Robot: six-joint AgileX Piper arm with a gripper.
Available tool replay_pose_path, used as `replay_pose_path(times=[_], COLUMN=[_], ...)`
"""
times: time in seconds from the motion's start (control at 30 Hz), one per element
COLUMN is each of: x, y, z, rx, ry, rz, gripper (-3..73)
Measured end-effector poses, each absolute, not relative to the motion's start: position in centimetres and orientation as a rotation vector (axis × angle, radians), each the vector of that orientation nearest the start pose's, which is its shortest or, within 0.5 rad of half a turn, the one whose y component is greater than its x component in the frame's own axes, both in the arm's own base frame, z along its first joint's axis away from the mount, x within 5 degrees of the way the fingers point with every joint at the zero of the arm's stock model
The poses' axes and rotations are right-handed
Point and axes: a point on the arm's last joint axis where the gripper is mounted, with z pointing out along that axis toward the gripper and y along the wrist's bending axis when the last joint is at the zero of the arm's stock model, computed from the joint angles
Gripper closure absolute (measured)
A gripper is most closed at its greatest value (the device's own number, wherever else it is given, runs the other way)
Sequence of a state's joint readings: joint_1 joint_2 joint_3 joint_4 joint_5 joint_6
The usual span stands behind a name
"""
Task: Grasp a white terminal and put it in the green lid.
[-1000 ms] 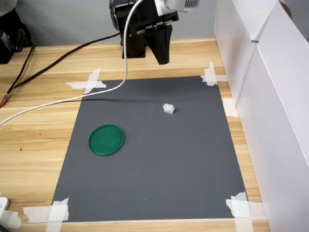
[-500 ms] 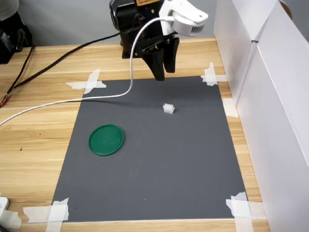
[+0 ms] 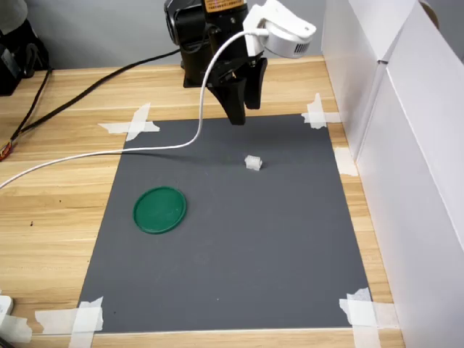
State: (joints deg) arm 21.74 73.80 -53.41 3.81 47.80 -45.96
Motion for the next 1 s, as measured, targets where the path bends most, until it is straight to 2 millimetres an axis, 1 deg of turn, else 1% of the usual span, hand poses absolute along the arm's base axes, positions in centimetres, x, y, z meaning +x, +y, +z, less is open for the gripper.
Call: replay_pose_path(times=[0.1, 0.37, 0.57, 0.7, 0.8, 1.0], x=[23.1, 25.1, 25.4, 25.5, 25.7, 25.8], y=[9.8, 10.6, 11.0, 12.0, 12.5, 12.3], z=[27.8, 27.8, 27.0, 26.4, 26.1, 24.2], rx=[-1.469, -1.535, -1.623, -1.684, -1.676, -1.701], ry=[2.268, 2.324, 2.319, 2.278, 2.27, 2.274], rz=[-0.04, -0.01, 0.004, -0.019, -0.02, -0.058], gripper=[10.5, 10.5, 10.5, 10.5, 10.5, 10.5])
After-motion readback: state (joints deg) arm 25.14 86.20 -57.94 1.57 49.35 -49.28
